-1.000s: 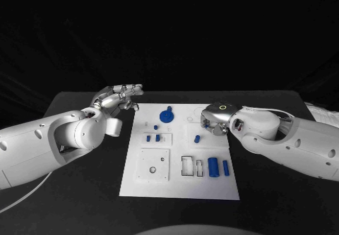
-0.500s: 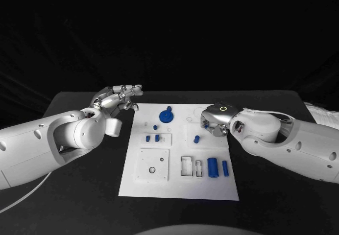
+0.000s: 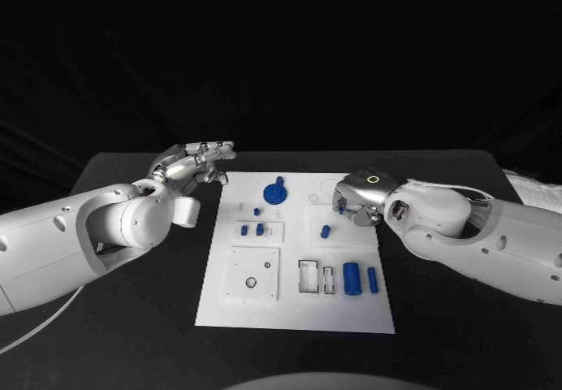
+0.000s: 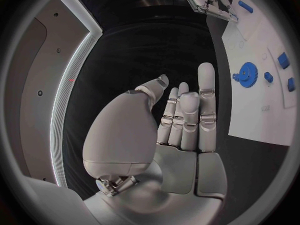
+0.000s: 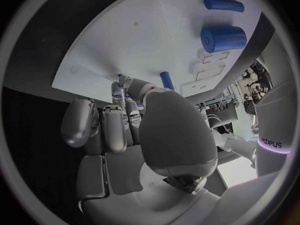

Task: Assemble the parts on the task board

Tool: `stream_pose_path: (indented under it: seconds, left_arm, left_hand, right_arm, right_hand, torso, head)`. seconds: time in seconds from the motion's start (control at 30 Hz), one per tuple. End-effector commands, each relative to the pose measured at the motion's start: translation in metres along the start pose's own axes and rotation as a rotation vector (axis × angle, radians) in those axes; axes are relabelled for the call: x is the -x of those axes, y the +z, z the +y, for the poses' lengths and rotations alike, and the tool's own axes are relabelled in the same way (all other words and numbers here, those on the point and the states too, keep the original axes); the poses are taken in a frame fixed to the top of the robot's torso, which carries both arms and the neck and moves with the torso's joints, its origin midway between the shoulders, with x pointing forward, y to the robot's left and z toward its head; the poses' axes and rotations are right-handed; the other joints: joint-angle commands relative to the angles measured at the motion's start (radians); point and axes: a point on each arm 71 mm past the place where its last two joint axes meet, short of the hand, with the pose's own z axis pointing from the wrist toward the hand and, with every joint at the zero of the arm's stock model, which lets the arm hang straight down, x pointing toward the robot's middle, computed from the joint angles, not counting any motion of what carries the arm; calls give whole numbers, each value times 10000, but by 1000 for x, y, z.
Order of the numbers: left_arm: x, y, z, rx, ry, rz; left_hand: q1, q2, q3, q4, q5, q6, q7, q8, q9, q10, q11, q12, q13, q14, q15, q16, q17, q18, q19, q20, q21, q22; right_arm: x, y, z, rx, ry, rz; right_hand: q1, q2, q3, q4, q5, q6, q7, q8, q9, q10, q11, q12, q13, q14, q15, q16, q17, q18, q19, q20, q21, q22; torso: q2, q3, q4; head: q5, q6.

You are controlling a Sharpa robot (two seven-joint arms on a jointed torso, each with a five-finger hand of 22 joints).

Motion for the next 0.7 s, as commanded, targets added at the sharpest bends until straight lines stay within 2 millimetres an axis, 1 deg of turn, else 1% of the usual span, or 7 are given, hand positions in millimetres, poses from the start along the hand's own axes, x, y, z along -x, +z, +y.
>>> stream_pose_path:
  seconds: [0.03,0.17,0.3,0.7]
  left_arm:
    - [-1,0,0,-13,-49,50]
    - [0,0,0,-14,-42,30]
    - [0,0,-1,-17,-34,9]
    - [1,0,-1,-23,-28,-7]
  left_hand:
    - [39,88,-55,14,69,-70,3,58,-16,-90,-13,41,16,-68,28,-22,-13,179,32,67,-54,-12]
    - [41,88,-69,10,68,-97,12,61,-17,-126,-4,62,19,-78,36,-20,-25,179,30,74,-64,-20]
    - [44,90,-82,6,69,-124,21,65,-16,-164,5,84,22,-87,43,-19,-39,179,30,80,-73,-27]
    - [45,91,-102,1,69,-160,33,72,-16,-214,17,116,26,-98,52,-14,-55,179,30,89,-85,-37]
  right_arm:
    - [2,-1,0,28,74,-98]
    - [3,-3,0,14,104,-101]
    - [5,-5,1,49,151,-122]
    - [17,-12,4,156,207,-377]
  right_hand:
    - [-25,61,63,-10,58,50,16,-62,-8,252,-181,70,13,548,-27,27,3,66,49,-14,37,13]
    - [-40,52,69,-16,68,54,14,-62,-7,257,-182,70,11,548,-26,30,5,64,52,-12,45,25]
    - [-40,52,69,-16,68,54,14,-62,-7,257,-182,70,11,548,-26,30,5,64,52,-12,45,25]
    - [-87,35,78,-23,92,70,14,-60,-4,280,-184,73,8,548,-25,35,8,64,53,-12,51,33]
  torso:
    - [4,3,-3]
    - [-1,1,-5]
    - [5,9,1]
    - [5,-2,-1]
  head:
    - [-3,-13]
    - [-8,-16]
    - [-14,-21]
    - [-47,-17]
